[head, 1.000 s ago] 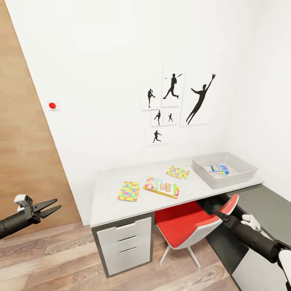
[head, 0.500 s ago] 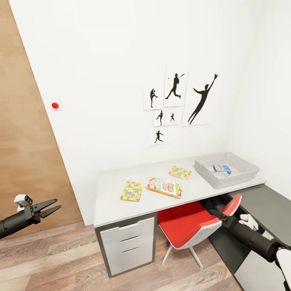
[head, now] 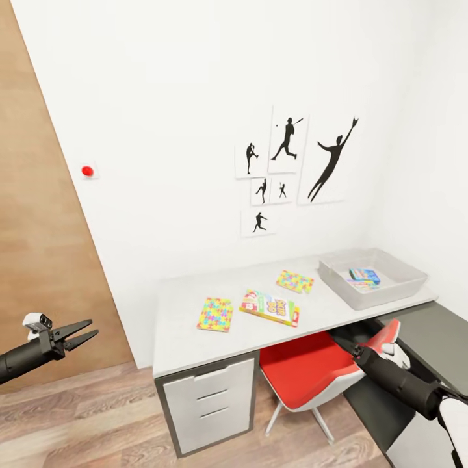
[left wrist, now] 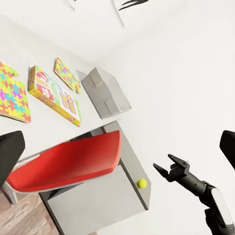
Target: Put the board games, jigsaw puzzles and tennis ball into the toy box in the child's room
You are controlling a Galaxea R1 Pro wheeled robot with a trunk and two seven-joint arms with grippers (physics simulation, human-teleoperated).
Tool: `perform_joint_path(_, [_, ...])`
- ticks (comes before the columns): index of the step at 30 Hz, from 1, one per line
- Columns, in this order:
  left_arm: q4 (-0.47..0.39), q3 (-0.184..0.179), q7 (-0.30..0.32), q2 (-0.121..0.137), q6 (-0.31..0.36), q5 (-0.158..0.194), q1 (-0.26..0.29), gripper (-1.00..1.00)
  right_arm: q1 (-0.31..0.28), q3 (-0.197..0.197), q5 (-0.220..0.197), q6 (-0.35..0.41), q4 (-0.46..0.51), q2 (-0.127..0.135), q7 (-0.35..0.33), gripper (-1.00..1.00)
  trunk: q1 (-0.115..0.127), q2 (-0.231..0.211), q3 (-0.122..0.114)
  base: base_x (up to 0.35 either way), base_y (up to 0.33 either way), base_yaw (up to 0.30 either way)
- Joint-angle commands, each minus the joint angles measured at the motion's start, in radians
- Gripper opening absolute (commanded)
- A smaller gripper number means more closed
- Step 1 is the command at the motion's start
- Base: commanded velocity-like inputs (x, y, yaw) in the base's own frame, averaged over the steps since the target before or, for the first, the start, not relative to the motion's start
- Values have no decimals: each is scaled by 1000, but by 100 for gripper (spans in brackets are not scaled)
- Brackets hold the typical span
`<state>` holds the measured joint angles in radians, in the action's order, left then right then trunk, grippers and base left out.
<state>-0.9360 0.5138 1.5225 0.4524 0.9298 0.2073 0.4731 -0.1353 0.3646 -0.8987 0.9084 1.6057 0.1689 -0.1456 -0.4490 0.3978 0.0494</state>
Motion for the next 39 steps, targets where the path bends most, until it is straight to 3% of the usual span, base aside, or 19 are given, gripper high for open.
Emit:
perform_joint_path(1, [0, 0, 4, 0, 11, 0, 1, 100, -1, 1, 9, 5, 0, 0, -9, 100, -1, 2, 2, 196, 181, 0])
perform_joint_path(8, [0, 0, 4, 0, 11, 0, 1, 100, -1, -1, 8, 6, 0, 0, -9, 100, -1, 2, 2, 205, 199, 0])
perform_joint_path(19, [0, 0, 4, 0, 10, -1, 1, 100, -4, -40, 9, 4, 0, 0, -8, 100, -1, 2, 2, 77, 228, 0])
perform_joint_path(32, [0, 0, 4, -1, 9, -2, 1, 100, -8, -54, 9, 4, 0, 0, -4, 100, -1, 2, 2, 3, 31, 0])
perform_joint_path(39, [0, 1, 4, -1, 9, -2, 1, 100, -23, -98, 17, 3, 1, 0, 0, 100, -1, 2, 2, 0, 1, 0])
